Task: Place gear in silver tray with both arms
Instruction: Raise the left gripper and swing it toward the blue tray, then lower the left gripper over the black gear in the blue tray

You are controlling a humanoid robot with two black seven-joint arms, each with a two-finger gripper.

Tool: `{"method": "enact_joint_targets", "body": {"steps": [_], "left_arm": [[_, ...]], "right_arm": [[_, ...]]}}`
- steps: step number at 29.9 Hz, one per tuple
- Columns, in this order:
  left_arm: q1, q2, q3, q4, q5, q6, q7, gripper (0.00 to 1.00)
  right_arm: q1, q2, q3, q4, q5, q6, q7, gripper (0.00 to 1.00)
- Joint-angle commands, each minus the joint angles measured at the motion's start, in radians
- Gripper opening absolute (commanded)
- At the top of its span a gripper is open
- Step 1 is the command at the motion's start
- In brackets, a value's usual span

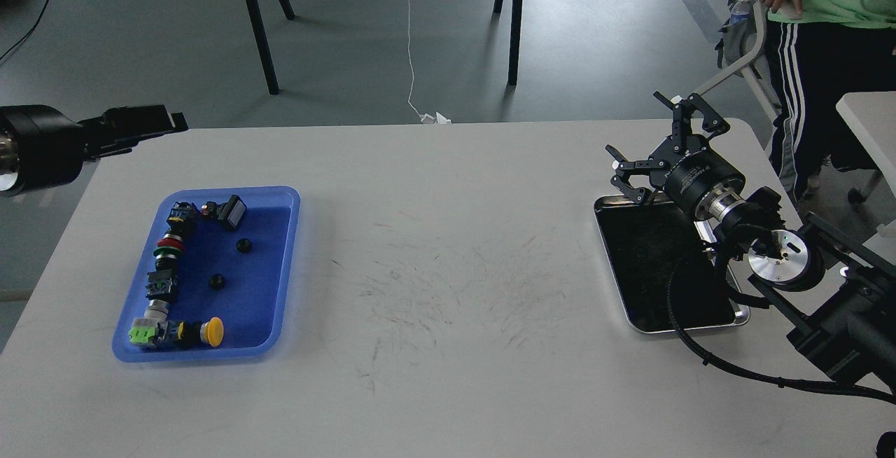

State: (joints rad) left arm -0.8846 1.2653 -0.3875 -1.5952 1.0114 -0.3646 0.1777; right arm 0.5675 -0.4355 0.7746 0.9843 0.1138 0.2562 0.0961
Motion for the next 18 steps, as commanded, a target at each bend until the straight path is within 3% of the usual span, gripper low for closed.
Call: {"method": "enact_joint_targets", "body": {"steps": [1, 16, 18], "left_arm": [[0.006, -0.042, 0.050, 0.000, 0.099, 0.064, 0.000, 0.98], [-0.033, -0.129, 0.093, 0.052, 0.041, 0.108, 0.009, 0.99], [-0.019, -0.138, 0.105, 0.058, 0.015, 0.121, -0.006, 0.99]], "right_arm": [[0.002, -0.003, -0.001, 0.007, 0.000, 0.000, -0.001, 0.99], [-0.001, -0.005, -0.005, 0.014, -0.020, 0.000, -0.001, 0.99], [-0.001, -0.005, -0.005, 0.014, -0.020, 0.000, -0.001, 0.99]]}}
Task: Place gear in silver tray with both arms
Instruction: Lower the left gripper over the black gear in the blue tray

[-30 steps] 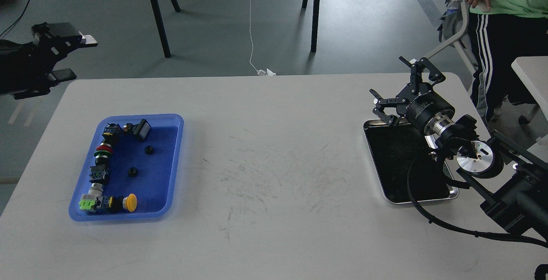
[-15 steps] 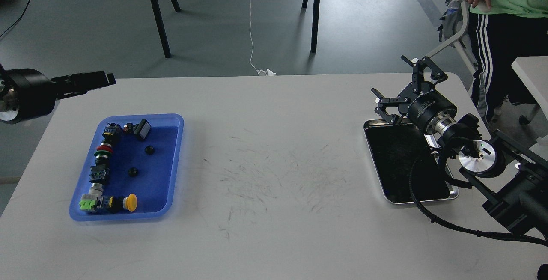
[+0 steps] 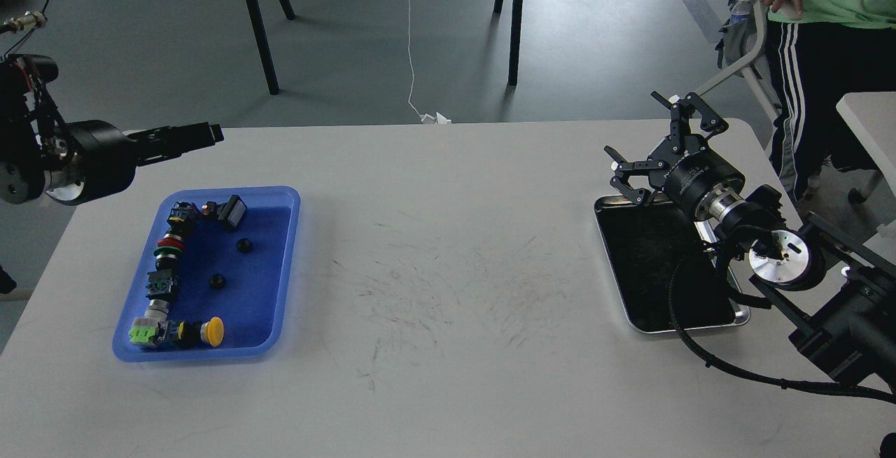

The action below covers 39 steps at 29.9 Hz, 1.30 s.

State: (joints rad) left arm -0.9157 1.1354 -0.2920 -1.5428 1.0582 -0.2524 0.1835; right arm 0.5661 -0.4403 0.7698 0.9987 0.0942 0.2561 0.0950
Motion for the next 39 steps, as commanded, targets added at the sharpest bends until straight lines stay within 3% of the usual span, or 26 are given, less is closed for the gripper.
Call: {"method": "enact_joint_targets", "body": {"steps": [1, 13, 18, 23, 26, 28, 32, 39], "left_arm": [[0.003, -0.008, 0.019, 0.009, -0.040, 0.015, -0.012, 0.99], [0.004, 0.012, 0.059, 0.017, -0.078, 0.012, 0.013, 0.99], [-0.011, 0.030, 0.076, -0.003, -0.179, -0.014, -0.007, 0.99], [-0.032, 0.035, 0.085, 0.007, -0.319, -0.019, 0.046, 0.99], [-0.060, 0.058, 0.071, -0.010, -0.331, -0.063, 0.140, 0.99], [-0.084, 0.057, 0.074, -0.005, -0.359, -0.084, 0.162, 0.99], [-0.078, 0.057, 0.092, -0.016, -0.270, 0.001, 0.157, 0.98], [-0.072, 0.055, 0.122, -0.031, -0.022, -0.008, 0.113, 0.98]], "right_arm": [[0.000, 0.000, 0.000, 0.000, -0.001, 0.000, 0.000, 0.99], [-0.002, 0.000, -0.006, 0.000, -0.002, 0.000, 0.000, 0.99], [0.000, 0.000, -0.006, 0.000, -0.002, 0.000, 0.000, 0.99], [0.000, -0.001, -0.009, 0.001, -0.002, 0.000, 0.000, 0.99], [0.000, 0.000, -0.010, 0.000, -0.002, 0.000, 0.000, 0.99], [-0.002, 0.000, -0.012, 0.000, -0.002, 0.000, 0.000, 0.99], [-0.002, 0.000, -0.013, 0.000, -0.002, 0.000, 0.000, 0.99], [-0.008, -0.002, -0.012, 0.001, -0.004, 0.000, 0.000, 0.99]]}}
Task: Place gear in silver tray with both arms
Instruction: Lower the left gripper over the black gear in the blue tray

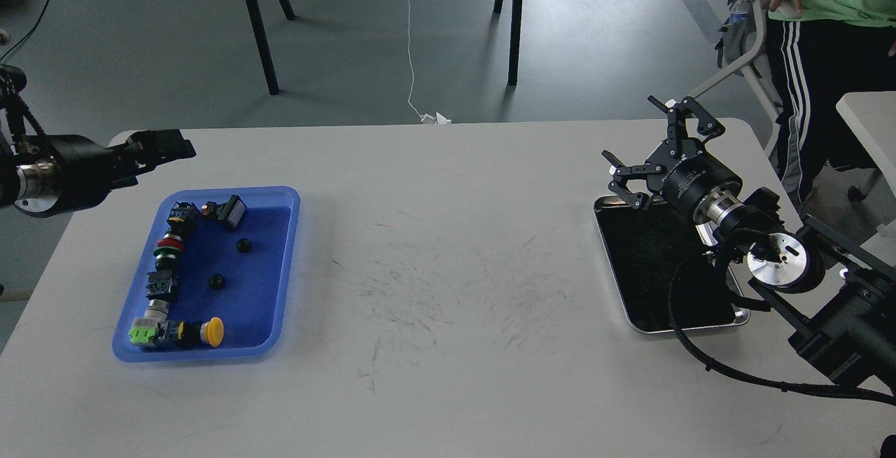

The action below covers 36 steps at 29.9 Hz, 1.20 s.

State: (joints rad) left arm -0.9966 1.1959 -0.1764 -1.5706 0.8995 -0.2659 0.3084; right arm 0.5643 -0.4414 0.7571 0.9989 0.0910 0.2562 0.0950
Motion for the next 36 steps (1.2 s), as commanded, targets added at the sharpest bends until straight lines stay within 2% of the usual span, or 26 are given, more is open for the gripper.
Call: {"method": "enact_joint_targets", "body": {"steps": [1, 4, 6, 10, 15, 20, 24, 27, 28, 33, 36], "left_arm": [[0.013, -0.009, 0.008, 0.000, 0.239, 0.011, -0.012, 0.98], [0.039, -0.013, 0.020, -0.006, 0.563, 0.049, -0.034, 0.98], [0.047, -0.033, 0.023, -0.008, 0.610, 0.112, -0.038, 0.99], [0.042, -0.071, 0.015, 0.017, 0.503, 0.151, -0.040, 0.99], [0.036, -0.027, -0.009, 0.018, 0.145, 0.157, -0.061, 0.98], [0.038, -0.027, -0.005, 0.008, 0.173, 0.163, -0.182, 0.97], [0.058, -0.027, 0.032, 0.009, 0.433, 0.203, -0.186, 0.94], [0.107, -0.038, 0.063, 0.009, 0.620, 0.313, -0.186, 0.94], [0.124, -0.047, 0.066, 0.009, 0.643, 0.326, -0.196, 0.94], [0.157, -0.108, 0.066, 0.038, 0.668, 0.324, -0.235, 0.94], [0.171, -0.131, 0.060, 0.075, 0.652, 0.326, -0.261, 0.98]], "right_arm": [[-0.007, 0.000, 0.001, 0.001, 0.000, 0.000, 0.000, 0.99], [-0.009, 0.000, 0.002, 0.009, -0.002, 0.000, 0.000, 0.99], [-0.010, -0.003, 0.002, 0.012, -0.007, 0.000, 0.000, 0.99], [-0.014, -0.005, 0.004, 0.014, -0.007, 0.000, 0.000, 0.99], [-0.020, -0.010, 0.004, 0.014, -0.007, 0.000, 0.000, 0.99], [-0.020, -0.010, 0.004, 0.014, -0.007, 0.000, 0.000, 0.99], [-0.020, -0.010, 0.007, 0.014, -0.007, -0.002, 0.000, 0.99], [-0.020, -0.011, 0.014, 0.014, -0.007, -0.002, 0.000, 0.99], [-0.021, -0.014, 0.015, 0.014, -0.005, -0.002, 0.000, 0.99], [-0.026, -0.031, 0.025, 0.017, -0.004, -0.002, 0.000, 0.99], [-0.023, -0.031, 0.054, 0.020, -0.004, -0.005, 0.000, 0.99]]}}
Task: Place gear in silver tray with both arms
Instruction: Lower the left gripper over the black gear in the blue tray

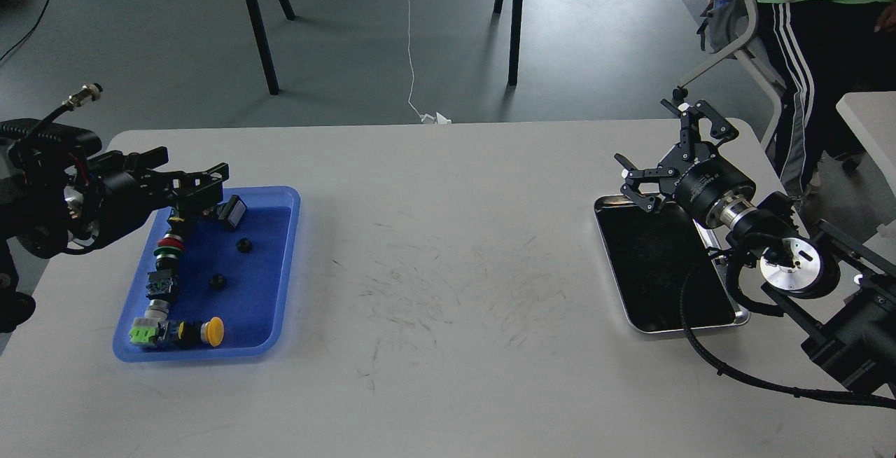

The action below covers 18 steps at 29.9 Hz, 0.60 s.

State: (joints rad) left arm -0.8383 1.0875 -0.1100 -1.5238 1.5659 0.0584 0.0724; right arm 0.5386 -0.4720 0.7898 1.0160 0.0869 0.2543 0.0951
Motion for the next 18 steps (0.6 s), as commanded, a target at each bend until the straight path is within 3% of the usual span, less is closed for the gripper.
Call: {"method": "enact_joint_targets", "body": {"steps": [1, 5, 13, 18], "left_arm": [[0.015, -0.029, -0.010, 0.028, -0.026, -0.003, -0.048, 0.98], [0.040, -0.060, -0.002, 0.048, -0.032, -0.002, -0.140, 0.98], [0.070, -0.144, 0.007, 0.114, -0.014, 0.001, -0.146, 0.96], [0.100, -0.212, 0.006, 0.231, 0.094, 0.011, -0.154, 0.92]], "right_arm": [[0.004, 0.000, 0.026, 0.003, 0.000, -0.003, 0.000, 0.99], [0.006, 0.000, 0.026, 0.003, 0.000, -0.003, 0.000, 0.99], [0.006, 0.000, 0.028, 0.001, 0.000, -0.004, 0.000, 0.99], [0.008, -0.011, 0.026, 0.003, 0.000, -0.004, 0.000, 0.99]]}}
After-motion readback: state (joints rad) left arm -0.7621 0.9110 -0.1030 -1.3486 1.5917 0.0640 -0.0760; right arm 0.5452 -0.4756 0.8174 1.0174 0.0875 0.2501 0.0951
